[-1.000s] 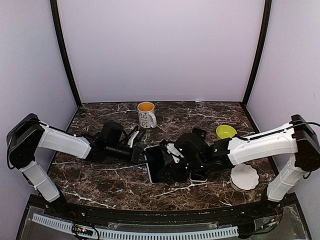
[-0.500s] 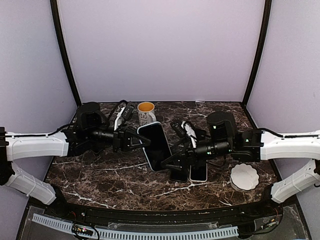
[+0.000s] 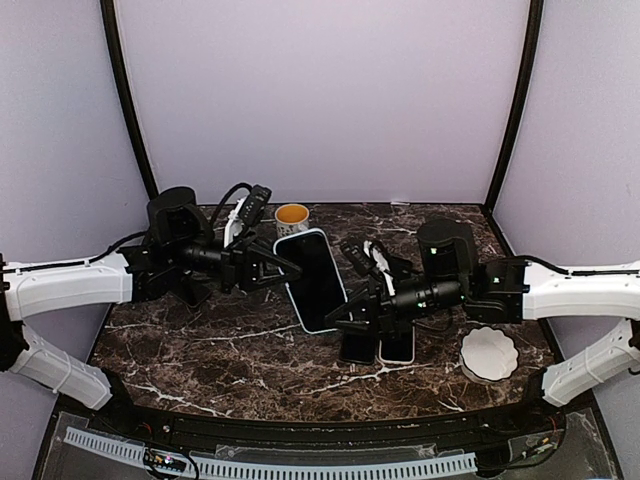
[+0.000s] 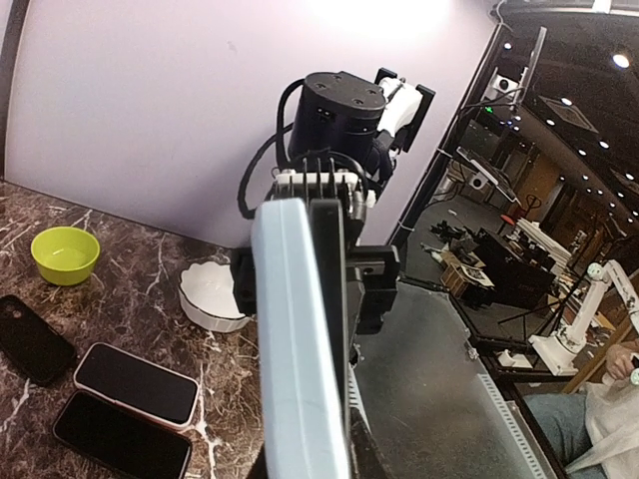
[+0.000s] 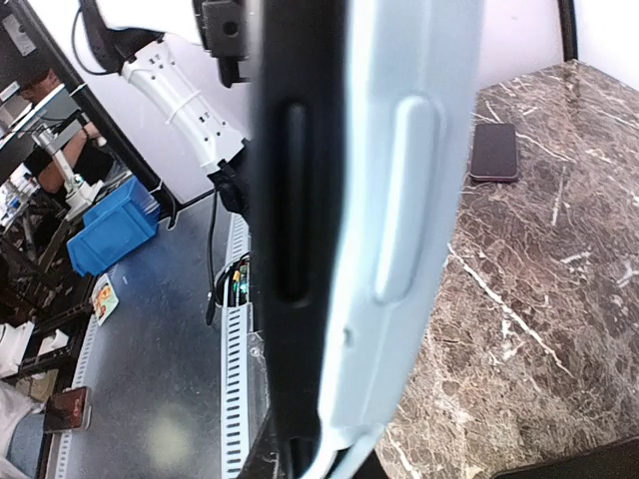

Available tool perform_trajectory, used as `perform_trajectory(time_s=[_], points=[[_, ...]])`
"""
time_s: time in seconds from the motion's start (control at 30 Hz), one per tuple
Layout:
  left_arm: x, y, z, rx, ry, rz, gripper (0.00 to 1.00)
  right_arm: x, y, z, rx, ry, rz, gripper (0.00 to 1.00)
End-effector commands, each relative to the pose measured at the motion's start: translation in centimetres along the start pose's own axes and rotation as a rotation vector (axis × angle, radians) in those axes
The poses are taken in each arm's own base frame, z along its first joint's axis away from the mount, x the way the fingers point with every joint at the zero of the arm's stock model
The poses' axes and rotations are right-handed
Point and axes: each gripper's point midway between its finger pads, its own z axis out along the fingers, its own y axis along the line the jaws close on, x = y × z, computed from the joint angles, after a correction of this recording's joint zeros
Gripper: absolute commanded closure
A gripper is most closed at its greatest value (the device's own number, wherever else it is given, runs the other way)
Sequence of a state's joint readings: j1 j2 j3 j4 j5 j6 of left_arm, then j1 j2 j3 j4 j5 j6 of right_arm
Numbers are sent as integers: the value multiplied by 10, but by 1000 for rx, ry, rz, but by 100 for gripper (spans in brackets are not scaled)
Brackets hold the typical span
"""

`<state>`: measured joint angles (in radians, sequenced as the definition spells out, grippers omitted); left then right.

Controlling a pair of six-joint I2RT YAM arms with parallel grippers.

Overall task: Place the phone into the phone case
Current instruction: Press the corner of the phone case at the bottom right corner of the phone case, then pass from the left arm to the right

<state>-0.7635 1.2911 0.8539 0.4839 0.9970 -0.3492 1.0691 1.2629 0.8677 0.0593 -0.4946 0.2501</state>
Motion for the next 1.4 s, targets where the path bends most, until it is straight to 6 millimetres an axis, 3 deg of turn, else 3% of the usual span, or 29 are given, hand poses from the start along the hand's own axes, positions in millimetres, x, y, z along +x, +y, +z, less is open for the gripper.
perform_trajectory(time_s=[0.0, 0.13, 0.27, 0.33, 0.43, 0.5, 0.53, 0.6, 0.7, 0.77, 0.83, 0.87, 0.93, 1.03, 1.17, 1.37], points=[[-30, -22, 6, 25, -50, 107, 100, -31, -1, -3, 33, -99, -22, 100], [-24, -12, 12, -29, -27, 77, 96, -53, 5, -13, 34, -188, -32, 100], [-20, -6, 15, -69, -25, 68, 64, -70, 9, -20, 45, -239, -40, 100], [-20, -4, 16, -92, -31, 68, 54, -76, 12, -23, 38, -257, -52, 100], [-18, -3, 22, -110, -35, 62, 50, -78, 16, -23, 25, -257, -64, 100], [-21, -2, 23, -122, -58, 52, 59, -76, 17, -22, 17, -251, -71, 100], [-24, -3, 22, -118, -74, 61, 71, -76, 18, -22, 15, -249, -74, 100], [-26, -5, 21, -115, -94, 62, 88, -74, 19, -23, 4, -243, -79, 100], [-25, -6, 20, -116, -88, 74, 100, -66, 23, -21, -20, -204, -79, 99], [-22, -8, 20, -114, -75, 85, 100, -60, 23, -22, -19, -168, -80, 81], [-21, -10, 21, -113, -61, 105, 100, -57, 22, -26, 5, -145, -87, 47], [-22, -12, 22, -108, -57, 116, 100, -57, 20, -29, 21, -140, -95, 37], [-22, -17, 23, -105, -39, 166, 100, -65, 22, -37, 44, -154, -124, 30], [-16, -23, 26, -94, -2, 199, 100, -80, 26, -49, 72, -183, -168, 28], [-13, -26, 31, -90, 35, 231, 100, -101, 32, -57, 76, -252, -215, 35], [-13, -30, 36, -77, 45, 246, 100, -104, 30, -47, 59, -250, -212, 50]])
